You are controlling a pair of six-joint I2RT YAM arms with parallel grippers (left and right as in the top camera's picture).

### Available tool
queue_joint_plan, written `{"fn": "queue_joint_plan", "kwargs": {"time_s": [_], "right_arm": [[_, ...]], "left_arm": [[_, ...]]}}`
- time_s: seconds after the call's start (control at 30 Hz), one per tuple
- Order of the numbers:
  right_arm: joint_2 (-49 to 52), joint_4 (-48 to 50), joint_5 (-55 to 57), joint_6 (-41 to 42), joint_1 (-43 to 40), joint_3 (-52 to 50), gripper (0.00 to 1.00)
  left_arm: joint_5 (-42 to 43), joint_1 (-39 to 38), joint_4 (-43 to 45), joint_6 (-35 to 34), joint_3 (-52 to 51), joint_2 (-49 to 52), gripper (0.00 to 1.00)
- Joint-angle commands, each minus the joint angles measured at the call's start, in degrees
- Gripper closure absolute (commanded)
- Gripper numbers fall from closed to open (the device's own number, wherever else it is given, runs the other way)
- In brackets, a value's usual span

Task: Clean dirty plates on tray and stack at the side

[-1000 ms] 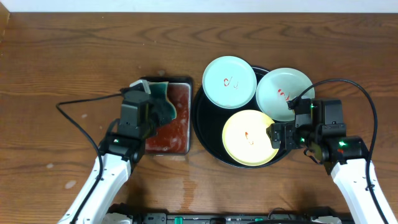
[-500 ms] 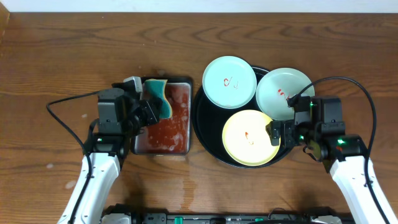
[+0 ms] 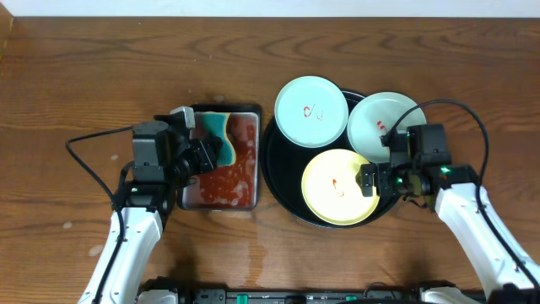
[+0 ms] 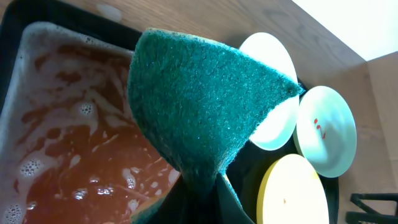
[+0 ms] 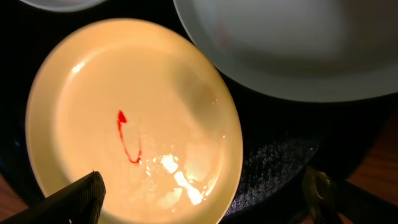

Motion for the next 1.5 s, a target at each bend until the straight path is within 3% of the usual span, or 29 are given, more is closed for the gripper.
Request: {"fn": "queue_joint_plan", "kwargs": {"time_s": [0.0, 0.2, 0.33, 0.5, 0.67, 0.8, 1.47], "right_arm": [[3.0, 0.5, -0.3, 0.8, 0.5, 1.0, 0.04], [8.0, 2.2, -1.4, 0.8, 0.5, 1.0, 0.24], [10.7, 3.3, -1.7, 0.8, 0.5, 1.0, 0.52], [13.2, 4.4, -1.6, 0.8, 0.5, 1.0, 0.73], [15.2, 4.8, -1.5, 0.8, 0.5, 1.0, 0.80], [16.2, 5.0, -1.4, 0.8, 0.5, 1.0, 0.95], [16.9, 5.7, -1.3, 0.7, 0.5, 0.9, 0.99]], "left_arm": [[1.4, 0.3, -0.1, 1.2, -0.2, -0.1, 0.93], [1.4, 0.3, -0.1, 1.2, -0.2, -0.1, 0.93], [1.4, 0.3, -0.1, 1.2, -0.2, -0.1, 0.93], [1.4, 0.3, -0.4, 1.2, -0.2, -0.1, 0.93], [1.4, 0.3, -0.5, 1.2, -0.2, -0.1, 0.93], [1.4, 0.3, -0.5, 1.2, -0.2, -0.1, 0.93], [1.4, 0.3, -0.5, 1.2, -0.2, -0.1, 0.93]]}}
